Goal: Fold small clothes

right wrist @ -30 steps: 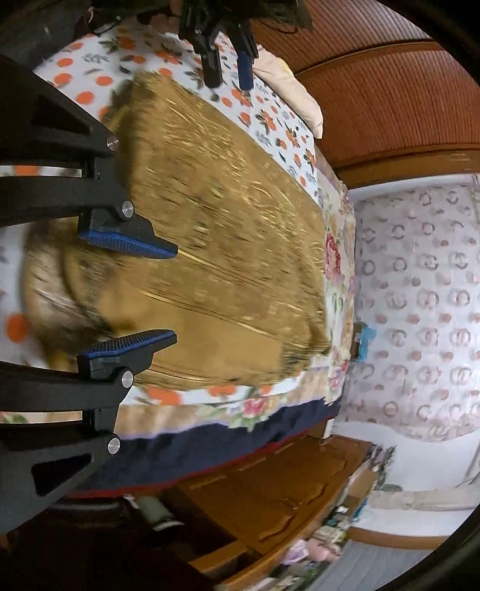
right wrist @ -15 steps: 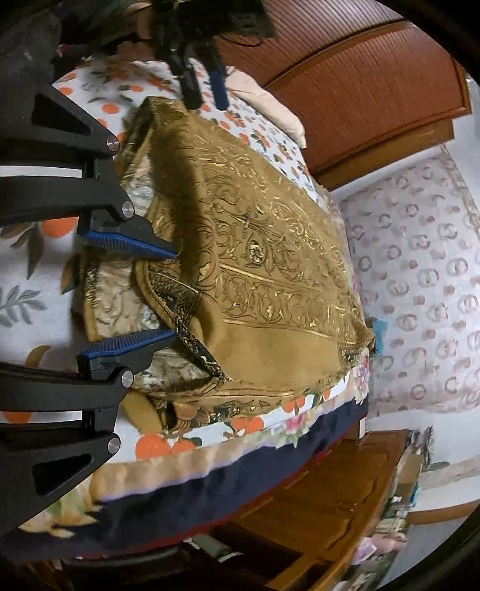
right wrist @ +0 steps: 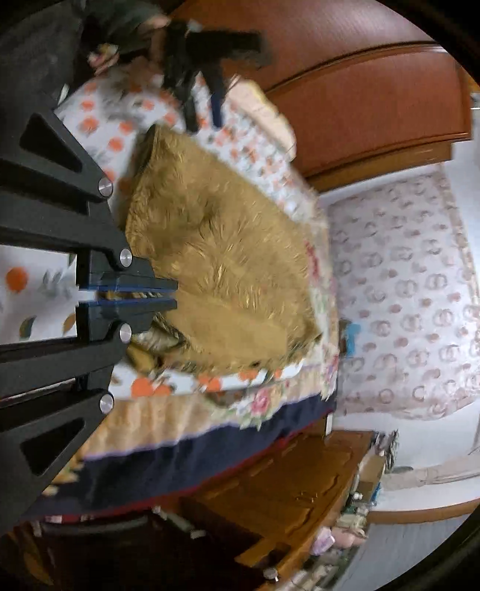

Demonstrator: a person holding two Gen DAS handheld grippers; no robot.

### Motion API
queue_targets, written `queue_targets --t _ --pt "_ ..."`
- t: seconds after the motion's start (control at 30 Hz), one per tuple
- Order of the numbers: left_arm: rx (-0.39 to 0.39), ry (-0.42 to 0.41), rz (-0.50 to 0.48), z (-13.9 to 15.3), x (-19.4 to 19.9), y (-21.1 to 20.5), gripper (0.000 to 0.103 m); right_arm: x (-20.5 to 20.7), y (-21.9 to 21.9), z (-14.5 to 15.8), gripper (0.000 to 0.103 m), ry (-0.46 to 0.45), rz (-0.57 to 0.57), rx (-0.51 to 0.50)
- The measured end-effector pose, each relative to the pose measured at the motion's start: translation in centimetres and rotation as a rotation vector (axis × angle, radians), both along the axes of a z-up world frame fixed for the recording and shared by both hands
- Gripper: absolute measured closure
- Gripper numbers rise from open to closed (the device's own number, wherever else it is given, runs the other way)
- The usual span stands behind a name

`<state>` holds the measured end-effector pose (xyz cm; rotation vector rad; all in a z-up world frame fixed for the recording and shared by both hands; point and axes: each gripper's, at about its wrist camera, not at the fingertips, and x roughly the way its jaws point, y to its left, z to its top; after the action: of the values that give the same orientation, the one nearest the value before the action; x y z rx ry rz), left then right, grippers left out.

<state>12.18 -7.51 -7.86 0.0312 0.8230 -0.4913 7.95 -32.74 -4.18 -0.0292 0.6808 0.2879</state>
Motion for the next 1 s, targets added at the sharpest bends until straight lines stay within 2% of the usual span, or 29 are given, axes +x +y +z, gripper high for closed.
queue_targets --t 0.07,0.13,0.23,0.5,0.6,0.73,0.9,0.93,1.0 --pt "0.008 0.005 0.001 -0.2 0.1 -0.2 0.021 -0.1 -0.3 -0.2 0.061 -0.01 -0.018 -0.01" --pt "0.015 0.021 -0.001 -0.7 0.3 -0.3 0.021 0.2 -0.4 -0.3 0.05 -0.026 -0.033 -0.025" --pt "0.03 0.037 -0.001 -1.4 0.5 -0.5 0.021 1.4 0.1 -1.2 0.041 -0.02 -0.046 -0.036" --pt "0.04 0.069 -0.015 -2.3 0.4 -1.0 0.021 5.3 0.3 -2.7 0.038 0.038 -0.074 0.008" --pt "0.037 0.072 -0.024 -2.4 0.2 -1.2 0.025 6.0 0.0 -3.4 0.038 0.077 -0.097 0.007" --pt "0.021 0.087 -0.058 -2.1 -0.2 -1.3 0.053 5.6 0.0 -3.9 0.038 0.093 -0.093 0.007" --pt "-0.003 0.1 -0.07 -2.1 -0.4 -1.2 0.055 5.5 0.2 -3.7 0.038 0.097 -0.042 0.024" --pt "-0.007 0.101 -0.068 -2.1 -0.4 -1.2 0.055 5.4 0.3 -3.6 0.042 0.095 -0.028 0.026" --pt "-0.027 0.112 -0.083 -2.1 -0.4 -1.3 0.074 5.4 0.5 -3.9 0.053 0.088 -0.024 0.009"
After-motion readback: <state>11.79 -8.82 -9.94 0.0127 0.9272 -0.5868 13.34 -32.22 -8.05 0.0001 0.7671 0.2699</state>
